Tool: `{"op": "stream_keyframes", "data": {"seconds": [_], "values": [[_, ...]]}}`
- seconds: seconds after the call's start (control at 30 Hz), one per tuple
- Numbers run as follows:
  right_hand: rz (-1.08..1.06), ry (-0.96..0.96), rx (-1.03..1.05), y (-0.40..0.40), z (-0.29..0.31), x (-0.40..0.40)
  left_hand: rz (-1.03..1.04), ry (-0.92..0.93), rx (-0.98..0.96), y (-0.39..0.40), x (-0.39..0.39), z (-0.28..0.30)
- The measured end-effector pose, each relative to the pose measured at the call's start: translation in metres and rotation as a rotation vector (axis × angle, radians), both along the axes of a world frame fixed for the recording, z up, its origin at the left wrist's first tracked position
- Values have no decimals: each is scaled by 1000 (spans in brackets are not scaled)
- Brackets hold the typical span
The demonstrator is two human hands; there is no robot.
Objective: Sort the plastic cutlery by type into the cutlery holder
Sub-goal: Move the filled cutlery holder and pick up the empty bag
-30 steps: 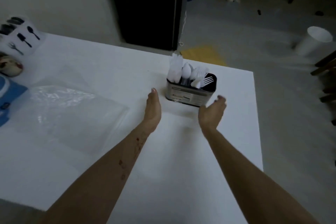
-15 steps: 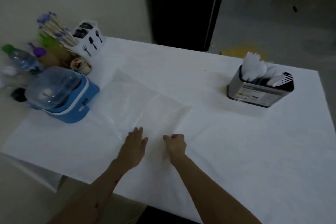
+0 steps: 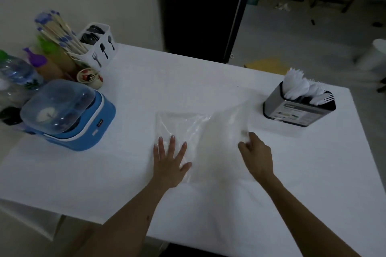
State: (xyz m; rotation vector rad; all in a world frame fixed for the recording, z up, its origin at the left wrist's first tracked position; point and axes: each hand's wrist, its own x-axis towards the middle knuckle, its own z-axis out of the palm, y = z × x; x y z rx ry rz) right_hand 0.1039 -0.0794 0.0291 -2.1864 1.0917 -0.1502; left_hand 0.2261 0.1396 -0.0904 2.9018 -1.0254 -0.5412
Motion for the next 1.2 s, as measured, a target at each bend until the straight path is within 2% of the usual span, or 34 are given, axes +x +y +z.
{"op": "stream_keyframes", "data": {"seconds": [0.03,0.1,0.17,0.23,0.3,0.37,0.4,0.47,0.53,0.6,0.7,0.83,1.03,1.13,1.2], "values": [[18,-52,35,12,8,11,-8,40,-15,-2,3,6],[135,-69,87,41,11,39,58,107,-242,-1,10,18],[294,27,41,73,0,66,396,207,-707,6,15,32],[422,131,68,100,-16,83,780,291,-916,14,22,46],[624,218,58,115,-37,87,968,267,-894,18,29,57],[734,142,-24,117,-54,83,959,321,-743,20,35,63],[667,45,-25,116,-57,82,915,386,-678,21,36,63],[319,-104,82,110,-57,81,773,475,-565,20,33,62],[-14,-83,228,96,-58,81,657,556,-554,17,27,65],[-182,-72,448,76,-60,77,553,646,-592,10,19,68],[-278,-130,643,38,-55,53,311,671,-573,-13,2,79],[-298,-141,637,-15,-43,-2,33,786,-587,-77,-44,111],[-611,-476,725,-128,-5,-142,-296,951,-600,-209,-127,159],[-661,-558,700,-190,15,-225,-565,914,-525,-281,-180,174],[-735,-590,621,-232,23,-275,-694,784,-509,-334,-220,176]]}}
